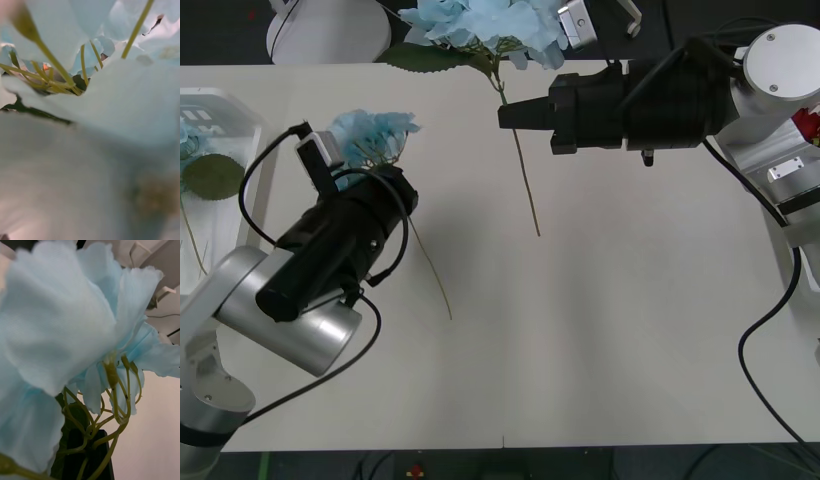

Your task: Put the red flowers into the right box and the blue flowers into the left box

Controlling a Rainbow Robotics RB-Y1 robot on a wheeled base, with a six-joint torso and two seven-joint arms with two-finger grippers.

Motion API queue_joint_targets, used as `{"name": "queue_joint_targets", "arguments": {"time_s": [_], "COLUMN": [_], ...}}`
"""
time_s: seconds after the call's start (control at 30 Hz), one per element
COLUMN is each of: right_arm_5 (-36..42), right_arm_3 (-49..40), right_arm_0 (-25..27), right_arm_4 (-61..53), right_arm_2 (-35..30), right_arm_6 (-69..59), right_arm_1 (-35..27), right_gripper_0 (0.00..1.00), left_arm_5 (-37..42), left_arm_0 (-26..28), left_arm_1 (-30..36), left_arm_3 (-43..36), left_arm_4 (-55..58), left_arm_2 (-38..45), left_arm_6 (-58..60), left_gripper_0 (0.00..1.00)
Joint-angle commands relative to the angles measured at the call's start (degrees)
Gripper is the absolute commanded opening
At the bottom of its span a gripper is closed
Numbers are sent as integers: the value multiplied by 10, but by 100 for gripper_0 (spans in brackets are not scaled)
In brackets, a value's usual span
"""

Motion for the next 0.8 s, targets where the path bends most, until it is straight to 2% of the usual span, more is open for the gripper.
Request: {"name": "queue_joint_targets", "arguments": {"time_s": [0.03, 0.23, 0.4, 0.5, 0.67, 0.73, 0.8], "right_arm_5": [-15, -25, -59, -108, -176, -182, -200], "right_arm_3": [-21, -14, 3, 4, 4, 4, 6], "right_arm_0": [-11, -11, -12, -15, -23, -22, -25], "right_arm_4": [5, 6, 6, 10, 6, 6, 13], "right_arm_2": [-7, 8, 29, 58, 105, 107, 112], "right_arm_6": [4, 4, 14, 20, 21, 22, 23], "right_arm_1": [46, 90, 121, 127, 132, 134, 145], "right_gripper_0": [0, 0, 0, 0, 0, 0, 0], "left_arm_5": [-10, 7, 88, 157, 214, 220, 237], "left_arm_0": [-51, -91, -128, -147, -170, -174, -190], "left_arm_1": [27, 39, 54, 60, 70, 72, 80], "left_arm_3": [9, 65, 103, 121, 168, 175, 215], "left_arm_4": [77, 198, 275, 313, 372, 377, 389], "left_arm_2": [89, 182, 263, 327, 429, 440, 488], "left_arm_6": [-126, -240, -322, -368, -444, -454, -507], "left_gripper_0": [0, 0, 0, 0, 0, 0, 0]}}
